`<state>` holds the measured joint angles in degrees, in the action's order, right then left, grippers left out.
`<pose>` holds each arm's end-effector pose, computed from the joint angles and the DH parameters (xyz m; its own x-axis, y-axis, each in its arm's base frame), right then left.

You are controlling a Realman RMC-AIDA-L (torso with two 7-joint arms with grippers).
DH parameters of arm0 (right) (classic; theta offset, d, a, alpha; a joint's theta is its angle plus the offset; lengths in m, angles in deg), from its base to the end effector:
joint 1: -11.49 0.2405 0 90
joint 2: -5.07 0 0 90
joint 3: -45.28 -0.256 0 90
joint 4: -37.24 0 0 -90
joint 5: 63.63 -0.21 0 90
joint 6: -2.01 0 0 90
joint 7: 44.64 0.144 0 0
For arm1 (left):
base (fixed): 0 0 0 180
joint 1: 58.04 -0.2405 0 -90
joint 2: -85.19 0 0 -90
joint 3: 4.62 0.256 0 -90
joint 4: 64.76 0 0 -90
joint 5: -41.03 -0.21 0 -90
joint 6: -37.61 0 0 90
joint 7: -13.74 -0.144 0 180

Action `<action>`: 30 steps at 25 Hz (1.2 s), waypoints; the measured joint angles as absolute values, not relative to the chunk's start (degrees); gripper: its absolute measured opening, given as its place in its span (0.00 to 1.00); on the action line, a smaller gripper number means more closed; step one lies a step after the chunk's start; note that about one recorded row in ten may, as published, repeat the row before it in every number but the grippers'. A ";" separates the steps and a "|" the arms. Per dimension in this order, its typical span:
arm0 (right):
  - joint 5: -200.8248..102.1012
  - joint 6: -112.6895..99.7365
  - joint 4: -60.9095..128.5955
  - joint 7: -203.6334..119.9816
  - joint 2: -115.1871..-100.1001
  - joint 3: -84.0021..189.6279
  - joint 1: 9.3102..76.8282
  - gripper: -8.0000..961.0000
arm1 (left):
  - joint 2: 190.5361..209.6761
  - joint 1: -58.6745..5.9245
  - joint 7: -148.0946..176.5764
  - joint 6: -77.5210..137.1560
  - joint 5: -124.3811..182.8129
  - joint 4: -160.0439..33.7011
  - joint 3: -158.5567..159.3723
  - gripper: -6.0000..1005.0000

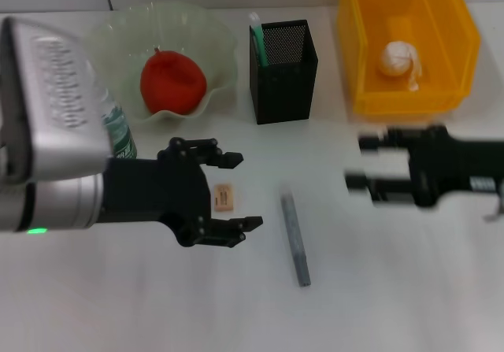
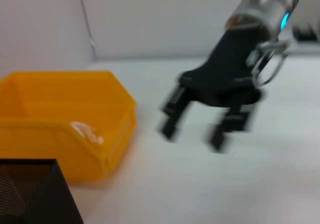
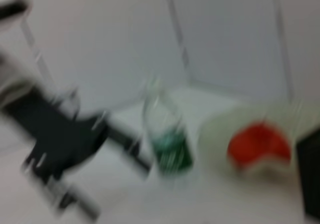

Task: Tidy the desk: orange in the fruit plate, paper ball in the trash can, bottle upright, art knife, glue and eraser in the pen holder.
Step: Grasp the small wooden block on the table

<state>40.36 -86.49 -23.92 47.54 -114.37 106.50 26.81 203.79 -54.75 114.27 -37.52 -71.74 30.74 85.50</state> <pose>0.2509 0.2934 0.0139 0.8304 -0.3480 -0.4350 -0.4431 -0.8859 -0.1371 -0.1747 0.2612 -0.0095 0.9879 0.0298 0.1524 0.0713 -0.9590 -0.2744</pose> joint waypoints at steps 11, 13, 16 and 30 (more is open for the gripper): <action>65.93 -101.69 -37.66 63.85 -114.53 105.97 28.17 0.71 | 204.28 -28.75 126.00 -42.93 -93.22 16.37 86.95 0.78; 66.43 -101.95 -38.16 63.12 -114.55 106.86 28.27 0.71 | 204.32 -26.83 126.05 -42.91 -94.00 14.47 86.83 0.77; 66.24 -101.92 -38.16 60.19 -114.57 107.19 28.27 0.71 | 204.35 -25.30 126.06 -42.92 -94.71 12.96 86.63 0.77; 60.01 -98.05 -32.13 49.82 -114.75 106.40 27.31 0.71 | 204.37 -19.66 126.89 -40.92 -97.21 2.66 86.41 0.74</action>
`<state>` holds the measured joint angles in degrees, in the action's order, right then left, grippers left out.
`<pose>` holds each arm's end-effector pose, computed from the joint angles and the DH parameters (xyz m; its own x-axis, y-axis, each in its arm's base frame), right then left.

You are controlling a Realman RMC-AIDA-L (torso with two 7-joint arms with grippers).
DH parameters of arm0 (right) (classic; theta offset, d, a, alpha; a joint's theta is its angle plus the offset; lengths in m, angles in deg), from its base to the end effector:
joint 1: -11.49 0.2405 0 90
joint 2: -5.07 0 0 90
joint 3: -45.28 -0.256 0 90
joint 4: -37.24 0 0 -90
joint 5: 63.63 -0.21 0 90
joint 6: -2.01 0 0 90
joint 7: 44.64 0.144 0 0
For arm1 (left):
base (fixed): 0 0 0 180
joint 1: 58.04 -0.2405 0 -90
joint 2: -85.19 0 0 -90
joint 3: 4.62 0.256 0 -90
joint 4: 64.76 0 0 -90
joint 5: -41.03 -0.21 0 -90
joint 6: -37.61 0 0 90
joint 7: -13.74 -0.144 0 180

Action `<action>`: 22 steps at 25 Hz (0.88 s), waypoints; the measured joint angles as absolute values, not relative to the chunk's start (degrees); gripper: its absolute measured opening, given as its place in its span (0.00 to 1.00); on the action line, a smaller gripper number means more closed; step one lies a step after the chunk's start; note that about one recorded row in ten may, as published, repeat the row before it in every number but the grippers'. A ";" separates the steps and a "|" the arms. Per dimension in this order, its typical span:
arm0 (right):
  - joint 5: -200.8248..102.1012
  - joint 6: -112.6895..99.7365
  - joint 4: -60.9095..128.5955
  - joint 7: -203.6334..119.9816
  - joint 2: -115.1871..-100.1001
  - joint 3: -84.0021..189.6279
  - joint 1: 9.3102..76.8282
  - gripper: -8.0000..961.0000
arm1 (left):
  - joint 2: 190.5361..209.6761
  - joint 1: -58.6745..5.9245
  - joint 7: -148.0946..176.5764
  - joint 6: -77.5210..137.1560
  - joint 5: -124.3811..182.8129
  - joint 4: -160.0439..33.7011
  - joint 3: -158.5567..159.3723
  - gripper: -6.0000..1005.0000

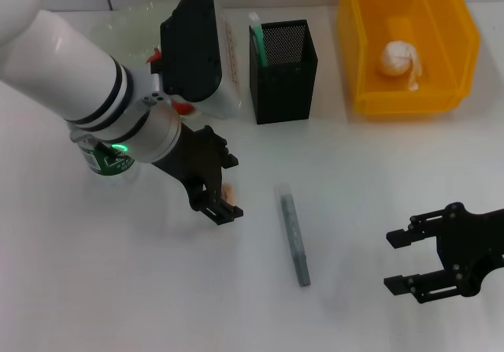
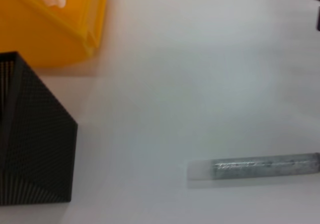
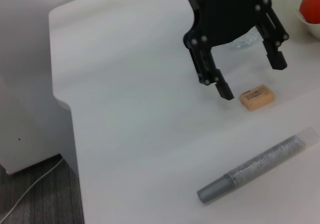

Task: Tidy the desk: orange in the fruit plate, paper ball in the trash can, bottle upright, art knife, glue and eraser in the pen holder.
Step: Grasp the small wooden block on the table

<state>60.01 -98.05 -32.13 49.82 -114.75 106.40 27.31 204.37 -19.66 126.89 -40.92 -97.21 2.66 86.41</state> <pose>0.2633 0.2661 0.0155 0.9331 -0.3475 -0.0927 -0.3520 -0.9353 -0.0367 -0.1567 0.3514 -0.0613 0.9427 0.0211 -0.3331 -0.0219 -0.9919 -0.1248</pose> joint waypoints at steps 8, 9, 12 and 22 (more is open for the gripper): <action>59.82 -97.64 -31.33 49.82 -114.77 106.36 27.10 0.71 | 204.37 -17.78 126.40 -37.55 -97.40 -3.34 86.42 0.73; 59.82 -97.65 -31.33 49.83 -114.77 106.36 27.10 0.71 | 204.37 -17.78 126.40 -37.55 -97.40 -3.34 86.42 0.73; 59.82 -97.65 -31.32 49.85 -114.76 106.36 27.10 0.70 | 204.37 -17.41 126.22 -36.84 -97.40 -5.14 86.43 0.72; 59.39 -97.65 -31.35 50.25 -114.64 106.36 27.14 0.70 | 204.36 -17.16 126.15 -36.15 -97.46 -6.53 86.85 0.70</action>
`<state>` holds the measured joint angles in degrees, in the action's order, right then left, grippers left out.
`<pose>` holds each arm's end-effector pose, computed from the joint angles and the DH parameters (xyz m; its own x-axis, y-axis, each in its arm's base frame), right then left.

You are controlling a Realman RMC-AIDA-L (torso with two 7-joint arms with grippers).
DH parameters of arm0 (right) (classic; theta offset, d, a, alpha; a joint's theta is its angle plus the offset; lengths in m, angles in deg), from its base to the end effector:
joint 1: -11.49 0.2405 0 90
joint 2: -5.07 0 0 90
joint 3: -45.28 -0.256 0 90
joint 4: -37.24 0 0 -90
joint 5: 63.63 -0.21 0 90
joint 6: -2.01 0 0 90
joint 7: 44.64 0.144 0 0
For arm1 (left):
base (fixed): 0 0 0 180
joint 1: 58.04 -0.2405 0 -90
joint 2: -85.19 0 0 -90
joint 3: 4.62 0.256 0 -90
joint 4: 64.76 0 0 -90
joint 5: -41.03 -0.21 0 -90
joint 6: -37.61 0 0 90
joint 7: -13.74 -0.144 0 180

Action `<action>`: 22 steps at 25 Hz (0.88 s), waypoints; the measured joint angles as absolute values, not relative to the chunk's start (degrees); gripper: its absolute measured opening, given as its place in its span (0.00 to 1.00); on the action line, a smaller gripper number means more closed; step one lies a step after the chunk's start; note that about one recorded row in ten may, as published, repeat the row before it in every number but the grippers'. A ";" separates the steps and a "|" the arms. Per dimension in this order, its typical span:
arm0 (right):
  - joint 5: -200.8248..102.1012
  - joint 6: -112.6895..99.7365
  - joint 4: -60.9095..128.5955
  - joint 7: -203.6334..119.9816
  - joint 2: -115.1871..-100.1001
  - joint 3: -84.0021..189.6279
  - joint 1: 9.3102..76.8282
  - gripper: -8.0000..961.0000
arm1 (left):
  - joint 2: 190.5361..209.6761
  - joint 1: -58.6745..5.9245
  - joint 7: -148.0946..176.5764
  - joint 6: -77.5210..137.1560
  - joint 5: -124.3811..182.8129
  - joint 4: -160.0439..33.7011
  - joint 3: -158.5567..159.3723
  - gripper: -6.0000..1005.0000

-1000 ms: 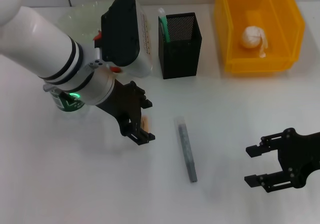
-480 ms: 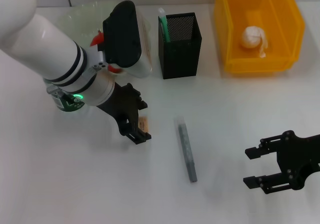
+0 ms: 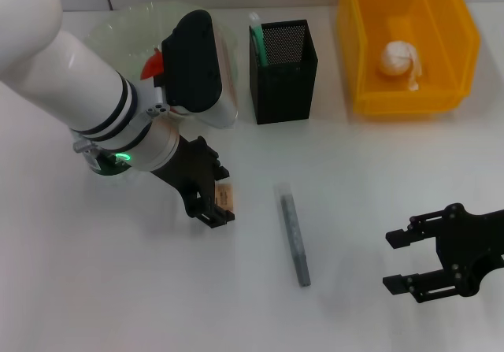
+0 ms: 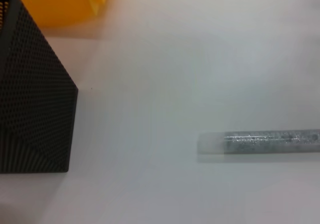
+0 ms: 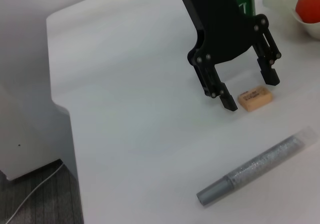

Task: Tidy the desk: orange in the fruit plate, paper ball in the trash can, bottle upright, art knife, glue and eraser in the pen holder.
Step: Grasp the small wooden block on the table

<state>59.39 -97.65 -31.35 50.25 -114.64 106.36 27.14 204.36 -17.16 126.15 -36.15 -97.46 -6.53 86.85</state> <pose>0.2651 0.2656 0.0146 0.9250 -0.3653 -0.1045 -0.3705 -0.9282 -0.0352 -0.1769 0.3592 -0.0749 0.9286 0.0686 -0.3647 0.0221 -0.9912 -0.1303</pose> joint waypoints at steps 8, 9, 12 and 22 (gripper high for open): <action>59.32 -97.65 -31.31 50.34 -114.64 106.37 27.01 0.70 | 204.37 -17.01 126.03 -35.00 -97.56 -7.34 86.95 0.68; 59.32 -97.65 -31.31 50.34 -114.64 106.37 26.97 0.70 | 204.37 -17.01 126.03 -35.00 -97.56 -7.34 86.95 0.68; 59.32 -97.65 -31.31 50.37 -114.64 106.37 26.89 0.70 | 204.36 -16.84 125.55 -34.52 -97.58 -7.99 86.81 0.66; 59.32 -97.63 -31.31 50.46 -114.64 106.36 26.80 0.69 | 204.37 -16.31 125.45 -34.75 -98.78 -8.74 86.97 0.62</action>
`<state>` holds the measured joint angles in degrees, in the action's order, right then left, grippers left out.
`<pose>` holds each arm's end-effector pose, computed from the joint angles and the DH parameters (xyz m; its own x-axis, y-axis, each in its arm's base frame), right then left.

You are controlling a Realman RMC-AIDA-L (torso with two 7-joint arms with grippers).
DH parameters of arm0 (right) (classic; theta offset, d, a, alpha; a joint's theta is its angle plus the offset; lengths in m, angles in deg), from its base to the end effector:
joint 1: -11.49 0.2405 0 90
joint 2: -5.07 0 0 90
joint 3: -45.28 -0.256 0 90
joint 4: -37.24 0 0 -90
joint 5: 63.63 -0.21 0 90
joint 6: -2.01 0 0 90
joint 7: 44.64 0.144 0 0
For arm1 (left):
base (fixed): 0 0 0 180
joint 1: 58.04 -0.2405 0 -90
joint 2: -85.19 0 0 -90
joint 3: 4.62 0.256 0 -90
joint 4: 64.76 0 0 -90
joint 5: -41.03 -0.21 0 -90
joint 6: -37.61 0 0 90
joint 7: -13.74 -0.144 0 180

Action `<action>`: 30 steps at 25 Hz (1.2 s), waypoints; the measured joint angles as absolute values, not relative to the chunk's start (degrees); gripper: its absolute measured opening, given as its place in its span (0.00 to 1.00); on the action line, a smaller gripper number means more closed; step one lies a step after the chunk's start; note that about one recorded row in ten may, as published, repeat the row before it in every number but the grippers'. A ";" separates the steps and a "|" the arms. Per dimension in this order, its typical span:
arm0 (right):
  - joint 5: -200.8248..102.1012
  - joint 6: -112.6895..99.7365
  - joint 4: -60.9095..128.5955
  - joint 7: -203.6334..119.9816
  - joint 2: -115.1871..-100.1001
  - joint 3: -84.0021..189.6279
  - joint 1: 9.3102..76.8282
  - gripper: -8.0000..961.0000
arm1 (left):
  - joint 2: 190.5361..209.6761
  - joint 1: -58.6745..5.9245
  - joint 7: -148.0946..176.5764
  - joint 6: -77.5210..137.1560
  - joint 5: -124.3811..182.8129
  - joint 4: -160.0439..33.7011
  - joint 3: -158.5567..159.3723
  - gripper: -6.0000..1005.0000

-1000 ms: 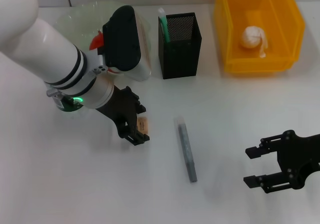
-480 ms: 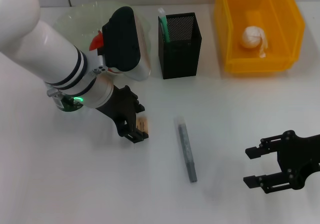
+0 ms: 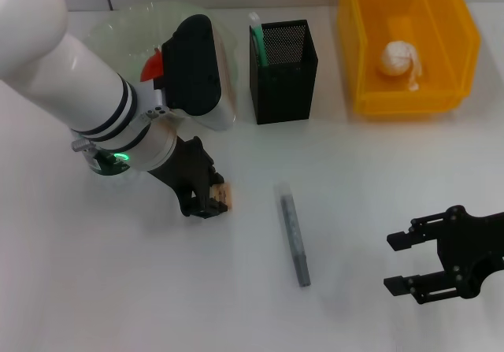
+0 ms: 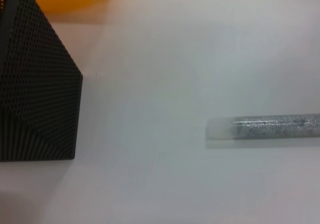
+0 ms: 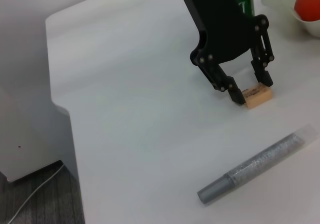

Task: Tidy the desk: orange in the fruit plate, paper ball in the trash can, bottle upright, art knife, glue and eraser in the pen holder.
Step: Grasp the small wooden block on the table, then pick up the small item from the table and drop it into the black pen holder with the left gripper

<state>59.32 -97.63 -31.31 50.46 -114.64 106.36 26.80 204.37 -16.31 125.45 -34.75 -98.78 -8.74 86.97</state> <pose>0.2666 0.2641 0.0146 0.9212 -0.3744 -0.1060 -0.3797 -0.9244 -0.0346 -0.1827 0.3629 -0.0768 0.9180 0.0620 -0.3917 0.0085 -0.9905 -0.1369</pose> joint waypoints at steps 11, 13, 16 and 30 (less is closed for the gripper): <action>59.33 -97.47 -31.31 50.66 -114.64 106.36 26.80 0.67 | 204.36 -16.22 126.02 -38.25 -97.89 -4.29 85.12 0.40; 59.33 -97.46 -31.31 50.71 -114.64 106.36 26.77 0.67 | 204.20 -16.78 126.01 -39.13 -95.47 0.04 83.20 0.40; 59.33 -97.23 -31.06 50.78 -114.64 106.37 26.72 0.67 | 204.24 -16.79 126.10 -37.36 -94.00 2.56 80.80 0.40; 59.33 -97.10 -29.84 51.25 -114.48 106.94 27.29 0.65 | 204.29 -14.75 126.31 -26.20 -90.12 2.93 78.37 0.42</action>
<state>59.33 -97.10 -29.84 51.25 -114.48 106.94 27.29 204.29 -14.75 126.31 -26.20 -90.12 2.93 78.37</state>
